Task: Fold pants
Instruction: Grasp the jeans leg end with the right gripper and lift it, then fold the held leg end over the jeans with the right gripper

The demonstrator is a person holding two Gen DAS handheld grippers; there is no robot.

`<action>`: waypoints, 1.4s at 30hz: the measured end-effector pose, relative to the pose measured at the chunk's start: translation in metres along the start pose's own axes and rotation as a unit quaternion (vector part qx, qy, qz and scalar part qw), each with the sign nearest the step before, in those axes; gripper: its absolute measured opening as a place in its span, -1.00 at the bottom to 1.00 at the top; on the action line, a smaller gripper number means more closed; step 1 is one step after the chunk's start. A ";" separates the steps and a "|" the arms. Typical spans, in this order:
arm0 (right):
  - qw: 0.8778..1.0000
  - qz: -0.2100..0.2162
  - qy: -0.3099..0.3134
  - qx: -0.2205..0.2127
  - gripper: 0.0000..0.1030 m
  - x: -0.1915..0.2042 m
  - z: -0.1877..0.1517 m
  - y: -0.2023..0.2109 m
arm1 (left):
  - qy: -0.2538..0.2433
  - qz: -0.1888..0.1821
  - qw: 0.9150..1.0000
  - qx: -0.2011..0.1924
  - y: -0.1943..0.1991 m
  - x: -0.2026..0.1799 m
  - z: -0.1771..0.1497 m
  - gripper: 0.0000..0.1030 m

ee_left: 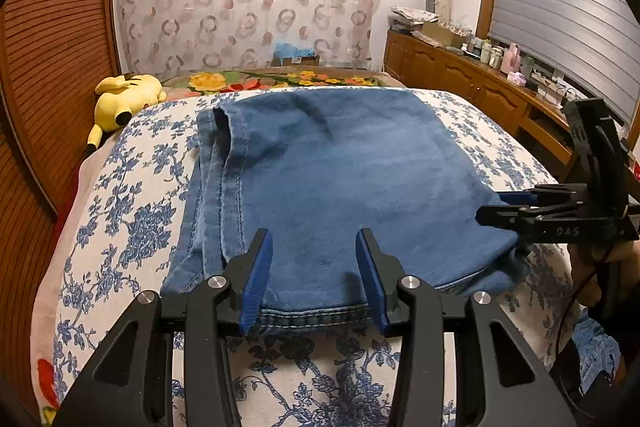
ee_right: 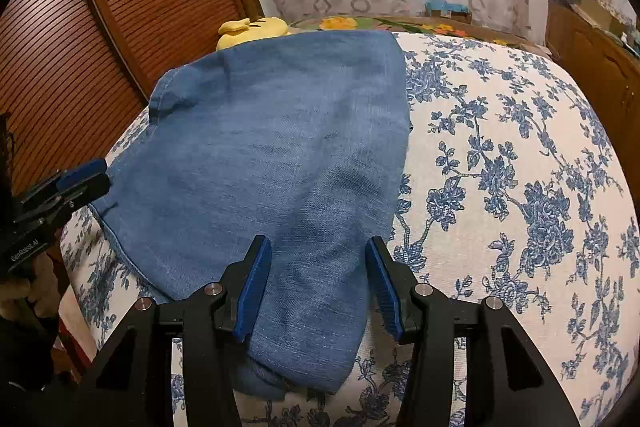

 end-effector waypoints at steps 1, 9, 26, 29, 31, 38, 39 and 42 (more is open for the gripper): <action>1.000 0.000 0.000 -0.001 0.00 0.000 0.000 0.000 | 0.000 0.000 1.000 0.002 -0.001 0.001 -0.001 -0.14; 1.000 0.009 0.009 -0.018 -0.68 0.008 0.002 0.008 | 0.005 0.004 1.000 0.015 -0.011 0.008 -0.012 -0.14; 0.982 0.046 0.141 -0.117 -0.86 0.123 0.057 0.084 | 0.042 0.011 0.999 0.005 0.012 0.048 -0.028 -0.14; 0.979 0.053 0.160 -0.115 -0.86 0.142 0.063 0.077 | 0.051 0.017 0.999 -0.005 0.024 0.062 -0.030 -0.14; 0.977 0.055 0.171 -0.112 -0.86 0.149 0.068 0.067 | 0.057 0.022 0.998 -0.010 0.032 0.071 -0.032 -0.14; 0.975 0.066 0.184 -0.103 -0.87 0.168 0.082 0.050 | 0.077 0.031 0.996 -0.024 0.047 0.096 -0.038 -0.14; 0.975 0.065 0.184 -0.103 -0.87 0.168 0.083 0.049 | 0.080 0.031 0.996 -0.025 0.048 0.098 -0.039 -0.14; 0.976 0.079 0.177 -0.097 -0.87 0.173 0.088 0.046 | 0.084 0.032 0.996 -0.027 0.049 0.103 -0.040 -0.14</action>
Point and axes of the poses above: each gripper's, at about its wrist camera, not at the fingertips, and y roughly against the way its jaws point, x to its left, z to its top, the point moved 10 cm from there along -y, roughly the way its jaws point, and after that the axes turned 14 degrees about x, right-handed, at the moved point
